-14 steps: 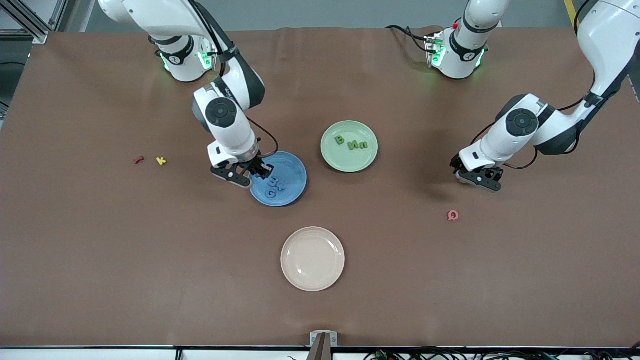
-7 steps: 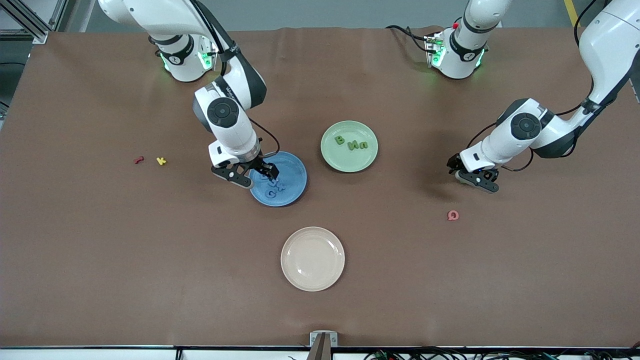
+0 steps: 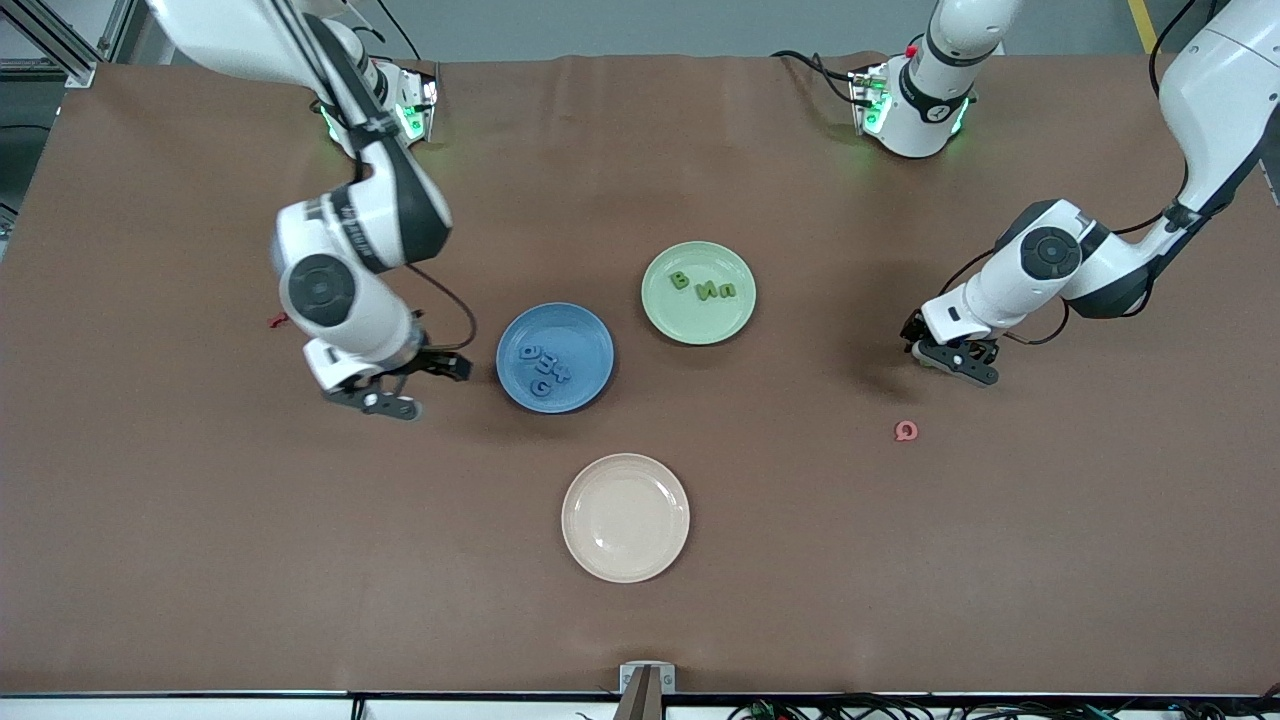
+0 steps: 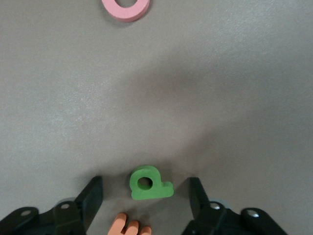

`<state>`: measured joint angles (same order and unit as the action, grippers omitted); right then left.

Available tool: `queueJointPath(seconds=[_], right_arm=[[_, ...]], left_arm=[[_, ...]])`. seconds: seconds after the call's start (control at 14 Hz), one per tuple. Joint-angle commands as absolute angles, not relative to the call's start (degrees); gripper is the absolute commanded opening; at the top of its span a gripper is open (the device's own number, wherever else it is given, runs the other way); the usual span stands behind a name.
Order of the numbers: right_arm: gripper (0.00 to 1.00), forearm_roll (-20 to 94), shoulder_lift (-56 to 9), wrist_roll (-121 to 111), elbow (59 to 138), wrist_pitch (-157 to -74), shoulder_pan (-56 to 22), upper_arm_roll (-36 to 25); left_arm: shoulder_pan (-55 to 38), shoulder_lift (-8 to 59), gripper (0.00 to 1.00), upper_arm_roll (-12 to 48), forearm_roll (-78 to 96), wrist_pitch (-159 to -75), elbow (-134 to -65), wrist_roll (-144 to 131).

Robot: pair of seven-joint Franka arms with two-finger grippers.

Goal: Sort letters by color into matching plates
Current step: 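Release the d and withdraw the right gripper while the left gripper grasps the green P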

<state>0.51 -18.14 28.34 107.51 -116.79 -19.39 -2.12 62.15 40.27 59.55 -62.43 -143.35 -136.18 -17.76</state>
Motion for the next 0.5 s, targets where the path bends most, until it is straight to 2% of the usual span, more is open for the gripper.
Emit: queueJointPath(seconds=[0.0,0.14,0.43], right_arm=[[1.00,-0.61,-17.14,19.63,97.78,-102.98,-13.99,-1.14],[1.00,-3.24,-17.31,13.65,89.60,-92.33,-9.87,-1.14],[1.00,-4.92,-16.88,5.12,83.07,-85.09,-4.76,-1.14]], left_arm=[[60.21,40.52,0.60,58.62,-63.72,-144.05,-136.06,-19.51],[59.16,40.52,0.52,58.54,-63.72,-144.05,-135.70,-20.82],[58.71,40.52,0.36,57.75,-63.72,-144.05,-135.62,-21.36]])
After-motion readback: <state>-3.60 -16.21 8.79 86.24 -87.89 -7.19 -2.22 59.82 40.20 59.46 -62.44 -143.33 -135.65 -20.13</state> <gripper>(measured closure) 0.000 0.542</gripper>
